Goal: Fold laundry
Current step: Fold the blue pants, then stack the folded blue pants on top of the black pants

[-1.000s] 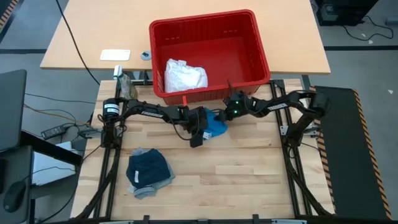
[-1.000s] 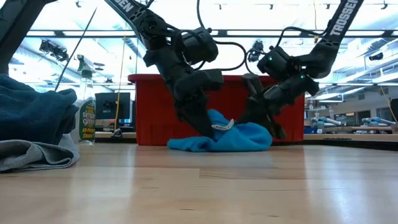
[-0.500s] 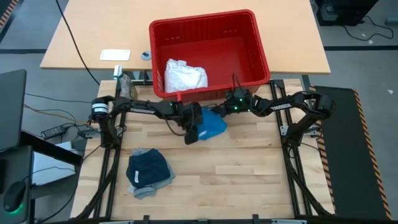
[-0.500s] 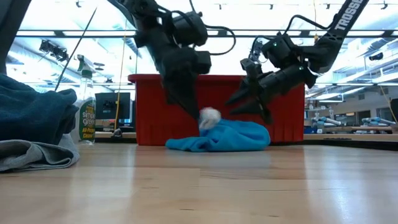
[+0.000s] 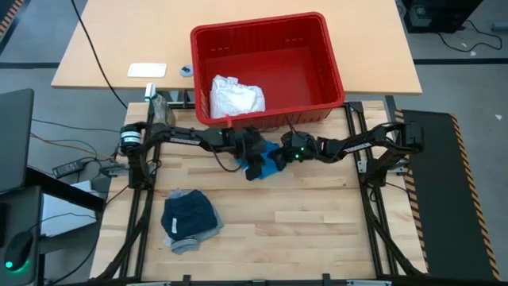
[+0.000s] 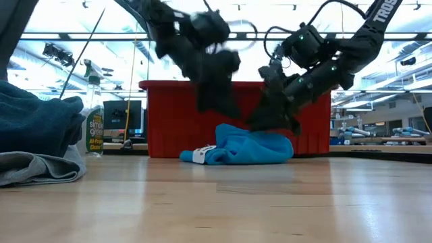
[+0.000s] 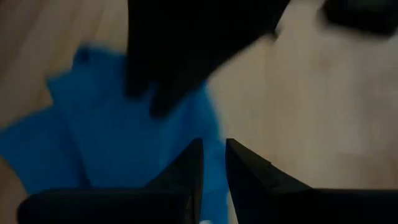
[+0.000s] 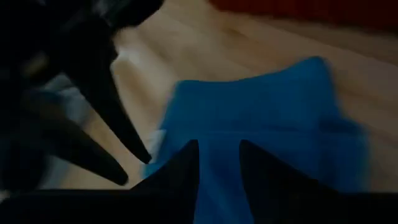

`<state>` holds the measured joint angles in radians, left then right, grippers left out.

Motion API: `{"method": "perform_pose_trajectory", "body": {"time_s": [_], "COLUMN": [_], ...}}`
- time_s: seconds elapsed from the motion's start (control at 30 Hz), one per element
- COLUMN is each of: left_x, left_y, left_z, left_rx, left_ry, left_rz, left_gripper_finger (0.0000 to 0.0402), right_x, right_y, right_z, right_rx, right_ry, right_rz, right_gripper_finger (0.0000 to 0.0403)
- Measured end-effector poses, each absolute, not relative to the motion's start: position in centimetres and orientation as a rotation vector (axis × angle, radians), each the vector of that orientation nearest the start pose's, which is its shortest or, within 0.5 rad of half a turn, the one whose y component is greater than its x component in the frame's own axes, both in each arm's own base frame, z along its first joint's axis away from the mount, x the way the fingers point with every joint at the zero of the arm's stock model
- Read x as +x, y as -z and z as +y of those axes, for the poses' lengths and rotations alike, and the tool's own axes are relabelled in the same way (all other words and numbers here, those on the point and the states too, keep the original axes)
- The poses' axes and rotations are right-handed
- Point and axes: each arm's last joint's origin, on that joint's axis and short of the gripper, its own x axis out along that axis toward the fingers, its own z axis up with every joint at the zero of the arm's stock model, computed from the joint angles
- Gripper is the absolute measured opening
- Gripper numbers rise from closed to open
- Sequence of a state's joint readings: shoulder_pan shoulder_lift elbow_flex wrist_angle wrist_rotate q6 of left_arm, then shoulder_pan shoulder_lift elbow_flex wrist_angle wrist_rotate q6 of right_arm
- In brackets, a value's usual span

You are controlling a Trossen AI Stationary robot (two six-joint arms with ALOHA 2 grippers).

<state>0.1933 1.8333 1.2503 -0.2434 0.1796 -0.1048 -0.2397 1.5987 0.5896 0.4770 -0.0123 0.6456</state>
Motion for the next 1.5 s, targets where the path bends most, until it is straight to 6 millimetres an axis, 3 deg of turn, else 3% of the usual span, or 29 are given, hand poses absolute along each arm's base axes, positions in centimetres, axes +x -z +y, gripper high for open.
{"method": "perform_pose_trajectory", "body": {"time_s": [0.17, 0.27, 0.43, 0.63, 0.77, 0.9, 1.0, 1.13, 1.3, 1.5], "left_x": [38.9, 38.7, 39.0, 39.2, 38.3, 37.2, 36.5, 35.7, 35.0, 34.4], "left_y": [-16.0, -15.3, -16.0, -16.9, -18.4, -20.4, -21.7, -21.3, -18.7, -16.1], "left_z": [9.0, 10.0, 9.2, 6.2, 4.9, 5.1, 5.2, 4.9, 4.5, 4.9], "left_rx": [-0.293, -0.367, -0.405, -0.393, -0.404, -0.397, -0.408, -0.454, -0.583, -0.75], "left_ry": [-0.193, -0.238, -0.135, 0.054, 0.041, -0.034, -0.071, -0.099, -0.168, -0.225], "left_rz": [0.925, 0.937, 0.906, 0.947, 0.987, 0.982, 0.974, 1.049, 1.059, 0.933], "left_gripper_finger": [0.0068, 0.0068, 0.0068, 0.0068, 0.0069, 0.0081, 0.0108, 0.017, 0.0279, 0.0378], "right_x": [27.6, 27.2, 26.8, 27.3, 27.6, 27.3, 26.5, 25.5, 25.2, 26.3], "right_y": [-13.2, -12.7, -12.1, -12.2, -13.5, -15.3, -16.1, -16.5, -16.1, -13.7], "right_z": [-7.0, -6.9, -6.0, -3.2, -1.2, -0.7, -1.0, -1.3, -1.4, -1.4], "right_rx": [0.67, 0.671, 0.746, 0.967, 1.035, 0.998, 0.98, 0.927, 0.917, 0.992], "right_ry": [0.523, 0.54, 0.492, 0.281, 0.182, 0.245, 0.303, 0.336, 0.394, 0.365], "right_rz": [0.535, 0.601, 0.71, 0.785, 0.754, 0.661, 0.656, 0.699, 0.732, 0.805], "right_gripper_finger": [0.0121, 0.0121, 0.0121, 0.0121, 0.0121, 0.0121, 0.0125, 0.0157, 0.023, 0.0334]}}
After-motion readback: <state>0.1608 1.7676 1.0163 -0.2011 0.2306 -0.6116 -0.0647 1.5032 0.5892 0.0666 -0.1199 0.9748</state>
